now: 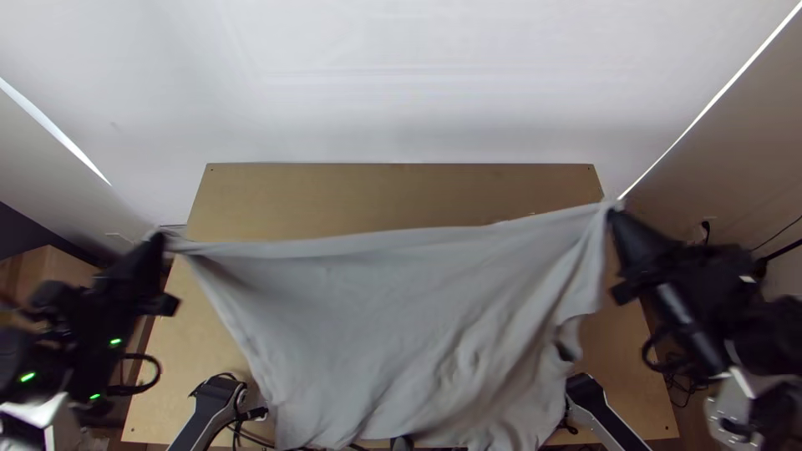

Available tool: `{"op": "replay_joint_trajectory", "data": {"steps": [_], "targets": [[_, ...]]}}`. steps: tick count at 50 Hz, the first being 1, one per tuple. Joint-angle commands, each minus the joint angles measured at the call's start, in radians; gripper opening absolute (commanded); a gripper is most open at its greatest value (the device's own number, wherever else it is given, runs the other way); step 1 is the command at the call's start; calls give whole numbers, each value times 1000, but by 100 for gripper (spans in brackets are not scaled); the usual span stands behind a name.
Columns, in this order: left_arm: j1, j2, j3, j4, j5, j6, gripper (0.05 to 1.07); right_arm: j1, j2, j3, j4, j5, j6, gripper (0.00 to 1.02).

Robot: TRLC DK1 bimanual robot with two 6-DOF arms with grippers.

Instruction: Fold the t-shirt

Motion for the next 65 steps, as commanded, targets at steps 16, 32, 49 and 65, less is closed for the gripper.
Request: {"op": "replay_joint_trajectory", "data": {"steps": [16,32,49,65], "targets": [[-15,97,-445,158,25,58,8,-6,-20,-436,135,11,76,2],[48,475,-485,422,120,65,8,-66,293,-500,319,11,64,2],[129,918,-233,479,180,64,8,-170,751,-296,430,-2,38,2],[170,1225,80,473,181,49,8,-238,1067,-30,444,-2,12,2]]}}
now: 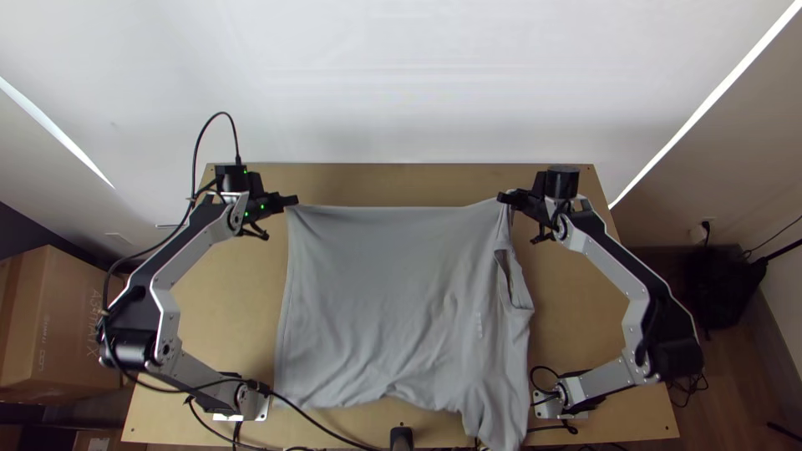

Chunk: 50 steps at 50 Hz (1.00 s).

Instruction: Fold the t-shirt

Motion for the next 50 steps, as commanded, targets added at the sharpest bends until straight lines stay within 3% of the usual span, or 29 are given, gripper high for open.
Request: {"op": "replay_joint_trajectory", "data": {"steps": [1,26,27,28,31,32,42,50], "targets": [[21,103,122,13,2,-2,8,-25,80,94,31,1,-16,2],[37,574,724,-138,-32,-40,8,-44,464,546,34,21,-13,2],[37,577,731,-126,-53,-32,15,-44,470,562,34,21,-13,5],[37,576,734,-121,-58,-25,29,-44,471,571,33,21,-12,13],[40,570,734,-99,-59,-42,90,-45,467,588,25,31,19,45],[46,571,742,-95,-55,-46,104,-45,462,594,19,34,30,53],[50,492,760,-104,-52,-51,103,-50,369,646,-68,45,45,91],[49,344,750,-187,-46,-34,103,-47,220,661,-226,54,47,98]]}}
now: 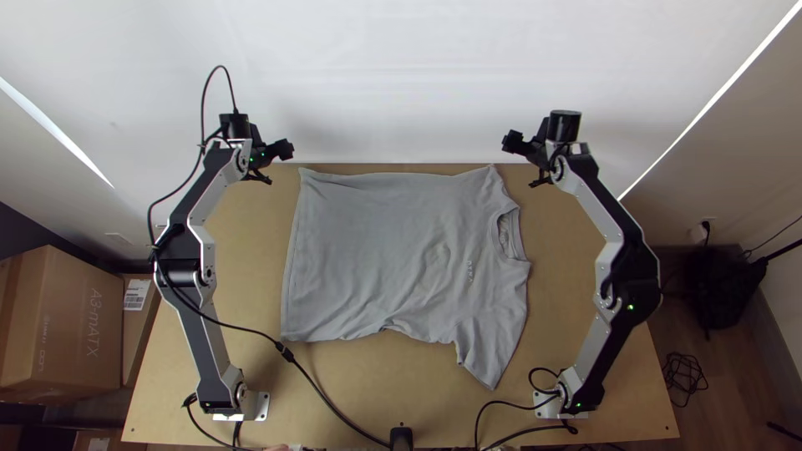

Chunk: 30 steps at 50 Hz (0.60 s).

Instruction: Fold the t-shirt

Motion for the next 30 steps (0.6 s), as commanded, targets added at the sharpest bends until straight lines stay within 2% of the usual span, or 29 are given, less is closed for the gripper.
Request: {"op": "replay_joint_trajectory", "data": {"steps": [1,7,12,19,25,30], "targets": [[-2,-172,13,-54,2,0,103,3,-159,41,-103,12,22,98],[-5,-341,-67,-93,31,25,103,6,-320,-5,-243,12,37,98],[-10,-476,-150,-106,48,37,103,3,-464,-89,-343,11,98,98],[-13,-599,-216,-197,74,44,103,-2,-649,-186,-559,9,130,97],[-16,-683,-287,-258,74,64,103,-34,-761,-284,-791,11,120,97],[-16,-717,-299,-373,74,63,103,-76,-848,-413,-878,8,48,97]]}}
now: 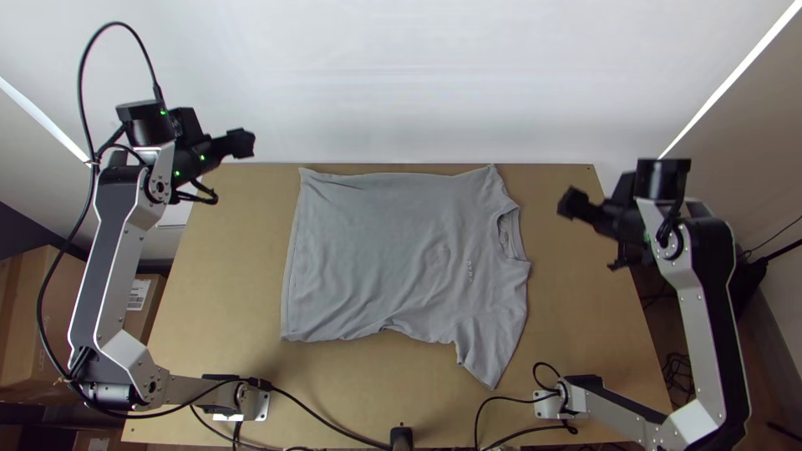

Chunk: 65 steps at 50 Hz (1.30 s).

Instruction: Fold the t-shirt

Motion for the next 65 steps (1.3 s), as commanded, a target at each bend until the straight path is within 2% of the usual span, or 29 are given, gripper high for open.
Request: {"op": "replay_joint_trajectory", "data": {"steps": [1,4,7,13,19,26,29,36,41,48,63,65], "targets": [[-4,-34,-43,-96,9,14,103,-42,-77,-148,-69,-10,-56,97],[-4,-65,-66,-139,9,14,103,-43,-118,-219,-104,-38,-77,92],[-4,-90,-83,-193,9,14,103,-42,-152,-271,-141,-56,-77,92],[-4,-128,-128,-334,9,19,103,-29,-176,-358,-210,-137,-88,93],[-2,-205,-227,-429,7,71,101,26,-184,-438,-245,-142,-91,93],[10,-306,-361,-461,10,195,101,34,-166,-525,-236,-151,-128,92],[9,-327,-381,-503,18,217,100,35,-146,-552,-232,-159,-139,90],[3,-384,-442,-546,78,234,99,21,-132,-637,-95,-177,-166,61],[-5,-435,-499,-522,94,235,99,4,-94,-706,17,-203,-177,60],[-4,-475,-569,-515,96,235,99,-25,12,-736,57,-238,-198,61],[13,-493,-606,-515,96,240,99,-23,115,-769,167,-249,-208,60],[12,-493,-611,-519,96,240,98,-22,130,-769,173,-249,-212,51]]}}
